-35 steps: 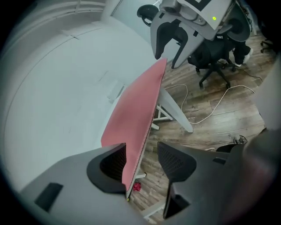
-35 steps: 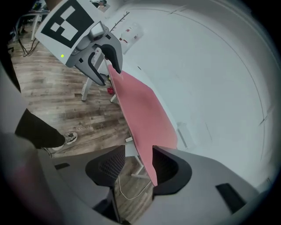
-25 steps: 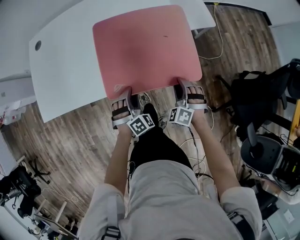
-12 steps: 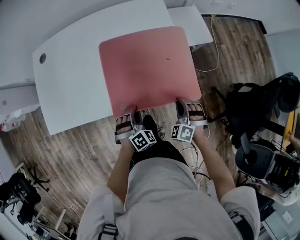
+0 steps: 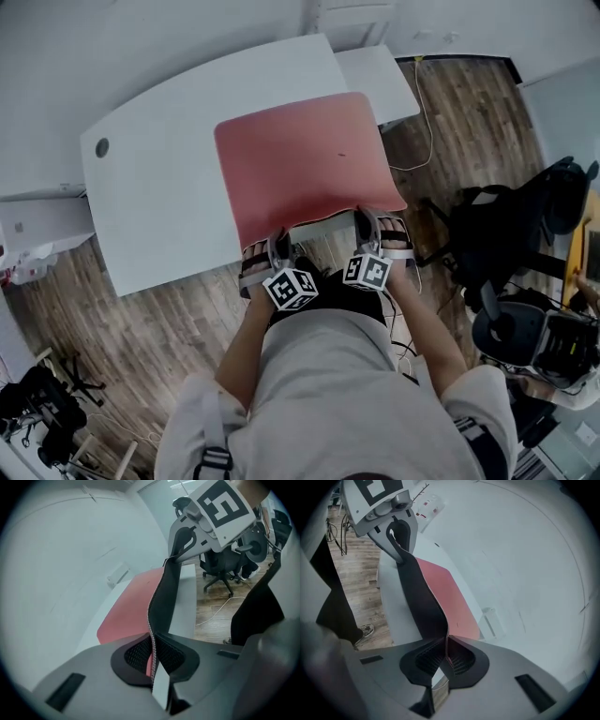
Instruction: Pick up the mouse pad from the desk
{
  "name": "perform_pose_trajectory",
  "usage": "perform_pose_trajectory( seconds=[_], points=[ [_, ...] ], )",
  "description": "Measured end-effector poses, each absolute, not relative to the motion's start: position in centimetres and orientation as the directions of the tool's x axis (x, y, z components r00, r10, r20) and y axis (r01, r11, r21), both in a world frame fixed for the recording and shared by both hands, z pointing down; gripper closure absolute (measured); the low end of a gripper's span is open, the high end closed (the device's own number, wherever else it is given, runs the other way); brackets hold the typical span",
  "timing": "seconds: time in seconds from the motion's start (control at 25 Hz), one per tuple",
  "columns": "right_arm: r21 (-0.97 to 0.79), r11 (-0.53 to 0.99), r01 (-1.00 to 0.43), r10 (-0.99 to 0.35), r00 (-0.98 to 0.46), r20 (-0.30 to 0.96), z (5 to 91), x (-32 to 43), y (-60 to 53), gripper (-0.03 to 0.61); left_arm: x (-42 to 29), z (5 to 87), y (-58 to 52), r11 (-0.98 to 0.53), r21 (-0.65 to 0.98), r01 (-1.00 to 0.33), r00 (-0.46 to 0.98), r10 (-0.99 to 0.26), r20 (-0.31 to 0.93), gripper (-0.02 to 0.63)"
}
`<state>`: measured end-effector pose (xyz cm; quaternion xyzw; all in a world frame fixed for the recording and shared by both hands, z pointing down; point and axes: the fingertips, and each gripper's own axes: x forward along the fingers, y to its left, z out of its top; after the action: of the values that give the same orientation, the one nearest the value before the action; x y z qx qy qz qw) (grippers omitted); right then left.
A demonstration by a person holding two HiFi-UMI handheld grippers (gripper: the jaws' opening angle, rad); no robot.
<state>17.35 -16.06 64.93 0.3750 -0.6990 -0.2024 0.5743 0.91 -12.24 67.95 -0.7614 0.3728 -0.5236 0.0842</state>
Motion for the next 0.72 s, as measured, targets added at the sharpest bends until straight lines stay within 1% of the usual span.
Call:
perform_pose_trajectory(
  seconds=[0.36, 0.72],
  points=[
    [0.723, 0.629, -0.284, -0.765, -0.06, 0.642, 64.9, 16.8, -19.2, 0.525, 0.4, 68.0, -16.1, -0.702, -0.526, -0.48, 0.147, -0.655, 0.741, 0.583],
    [0.712, 0.643, -0.284, -0.758, -0.101, 0.644, 64.8, 16.0, -23.4, 0.525, -0.2, 68.3, -19.8, -0.677, -0.494, -0.546, 0.115, -0.645, 0.756, 0.583]
  ],
)
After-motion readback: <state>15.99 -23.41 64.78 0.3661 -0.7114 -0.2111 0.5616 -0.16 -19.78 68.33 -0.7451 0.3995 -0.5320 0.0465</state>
